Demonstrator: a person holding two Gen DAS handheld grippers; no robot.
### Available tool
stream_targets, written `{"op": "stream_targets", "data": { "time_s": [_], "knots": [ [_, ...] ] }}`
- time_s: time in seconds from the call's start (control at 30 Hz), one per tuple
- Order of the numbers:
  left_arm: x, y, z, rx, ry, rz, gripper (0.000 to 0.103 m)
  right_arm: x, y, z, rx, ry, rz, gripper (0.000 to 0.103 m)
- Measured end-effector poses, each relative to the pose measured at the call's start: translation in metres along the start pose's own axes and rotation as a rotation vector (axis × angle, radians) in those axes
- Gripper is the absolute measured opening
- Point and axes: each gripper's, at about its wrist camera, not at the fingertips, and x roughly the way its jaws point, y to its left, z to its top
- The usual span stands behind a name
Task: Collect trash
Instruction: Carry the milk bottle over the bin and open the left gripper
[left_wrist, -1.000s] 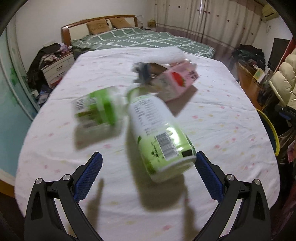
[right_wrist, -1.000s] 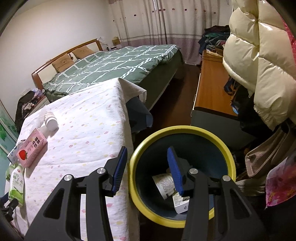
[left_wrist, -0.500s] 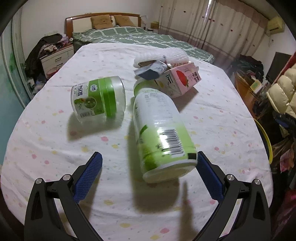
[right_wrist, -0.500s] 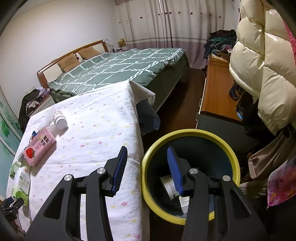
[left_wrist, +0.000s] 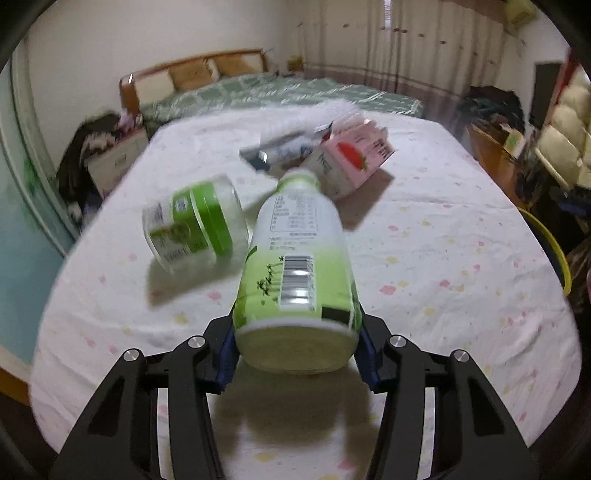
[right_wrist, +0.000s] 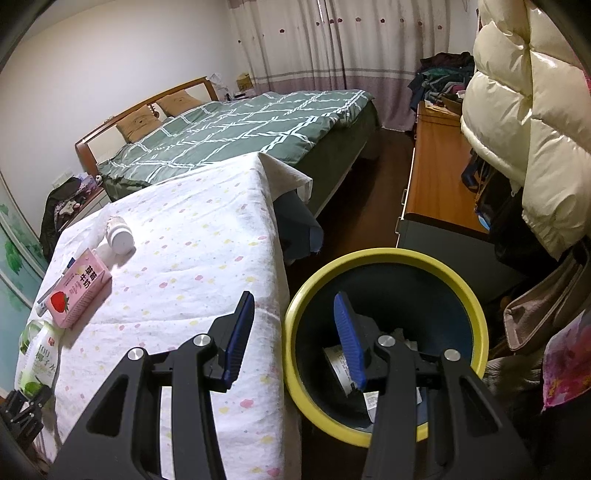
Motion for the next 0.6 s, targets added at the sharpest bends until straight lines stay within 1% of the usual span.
{"op": "stream_targets", "data": {
  "time_s": [0.1, 0.27, 0.4, 0.47, 0.6],
  "knots": [
    [-0.023, 0.002, 0.009, 0.071, -0.082, 0.016, 0.051, -0.001, -0.001, -0.001, 0.005, -0.006, 0.000, 0.043],
    [-0.054, 0.011, 0.028, 0.120, -0.172, 0.012, 0.051, -0.003, 0.000, -0.003, 0.006, -0.014, 0.009, 0.043],
    [-0.061, 0.017, 0.037, 0.128, -0.192, 0.008, 0.051, -0.005, 0.003, -0.005, 0.000, -0.014, 0.018, 0.043],
    [-0.060, 0.019, 0.039, 0.123, -0.189, 0.004, 0.051, -0.006, 0.002, -0.005, 0.000, -0.014, 0.019, 0.043],
    [-0.057, 0.020, 0.042, 0.103, -0.178, -0.027, 0.051, -0.007, 0.002, -0.006, 0.003, -0.014, 0.015, 0.043]
  ]
}}
